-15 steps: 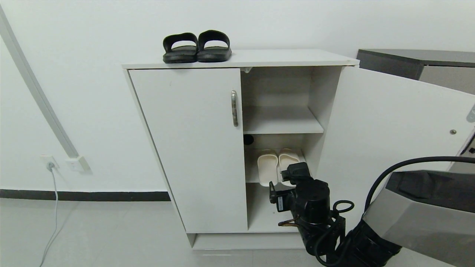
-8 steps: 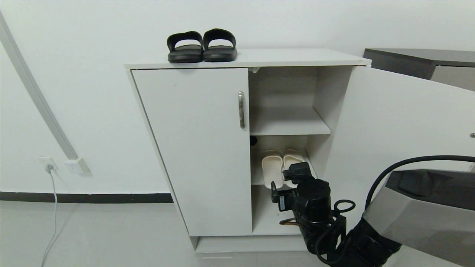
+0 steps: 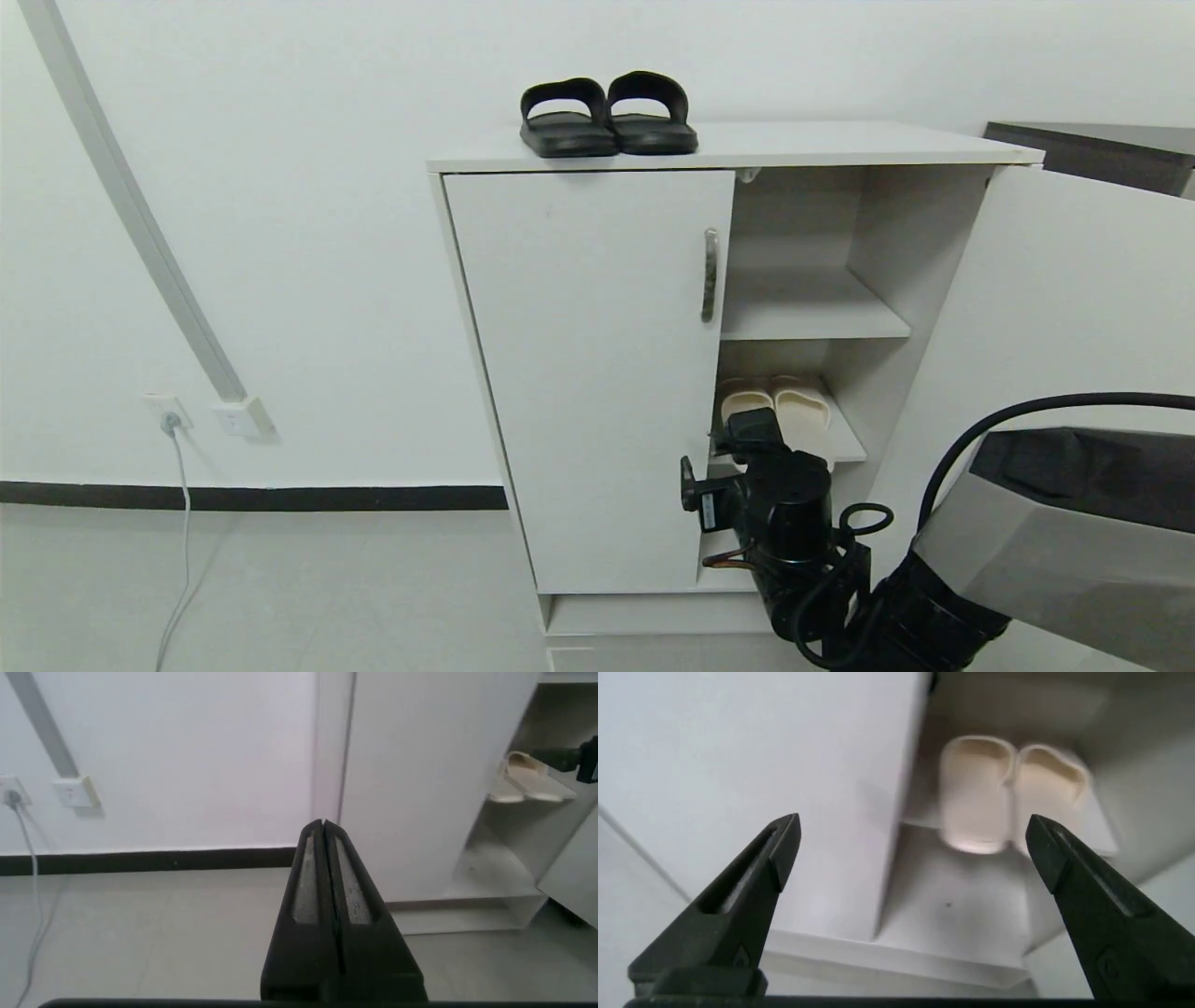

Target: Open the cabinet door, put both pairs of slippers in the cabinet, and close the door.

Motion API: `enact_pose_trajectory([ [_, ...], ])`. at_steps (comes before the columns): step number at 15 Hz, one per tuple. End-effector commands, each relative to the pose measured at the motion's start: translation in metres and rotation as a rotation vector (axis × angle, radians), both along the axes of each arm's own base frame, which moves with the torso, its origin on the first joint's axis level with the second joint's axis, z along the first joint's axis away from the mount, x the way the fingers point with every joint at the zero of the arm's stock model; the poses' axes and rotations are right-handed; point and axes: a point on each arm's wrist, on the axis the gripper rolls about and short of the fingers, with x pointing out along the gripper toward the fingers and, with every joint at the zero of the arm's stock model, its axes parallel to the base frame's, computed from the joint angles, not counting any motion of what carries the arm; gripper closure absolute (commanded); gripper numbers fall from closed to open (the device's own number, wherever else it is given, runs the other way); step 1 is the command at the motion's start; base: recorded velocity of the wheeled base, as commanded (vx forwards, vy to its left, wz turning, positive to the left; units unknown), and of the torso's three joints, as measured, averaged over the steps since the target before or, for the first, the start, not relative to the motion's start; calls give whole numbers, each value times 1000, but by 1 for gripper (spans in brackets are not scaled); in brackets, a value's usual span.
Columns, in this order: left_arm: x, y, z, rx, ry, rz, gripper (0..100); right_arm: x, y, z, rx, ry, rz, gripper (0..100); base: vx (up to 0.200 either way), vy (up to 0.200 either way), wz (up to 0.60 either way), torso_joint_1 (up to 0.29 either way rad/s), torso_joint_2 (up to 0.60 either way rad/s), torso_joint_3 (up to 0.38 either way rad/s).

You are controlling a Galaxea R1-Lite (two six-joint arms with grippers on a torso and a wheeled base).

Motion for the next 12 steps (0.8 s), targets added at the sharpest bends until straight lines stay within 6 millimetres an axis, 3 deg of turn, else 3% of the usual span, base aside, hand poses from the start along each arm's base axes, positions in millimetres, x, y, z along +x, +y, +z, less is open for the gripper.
enact_pose_trajectory([
  [1,0,0,0,0,1,1,100,0,1,-2,-3,3,3,0,0,200,0,2,2,2],
  [7,0,0,0,0,1,1,100,0,1,-2,-2,2,3,0,0,200,0,2,2,5],
  [12,0,0,0,-2,1,1,100,2,-2,0,11,-11,-8,0,0,0,0,0,0,0],
])
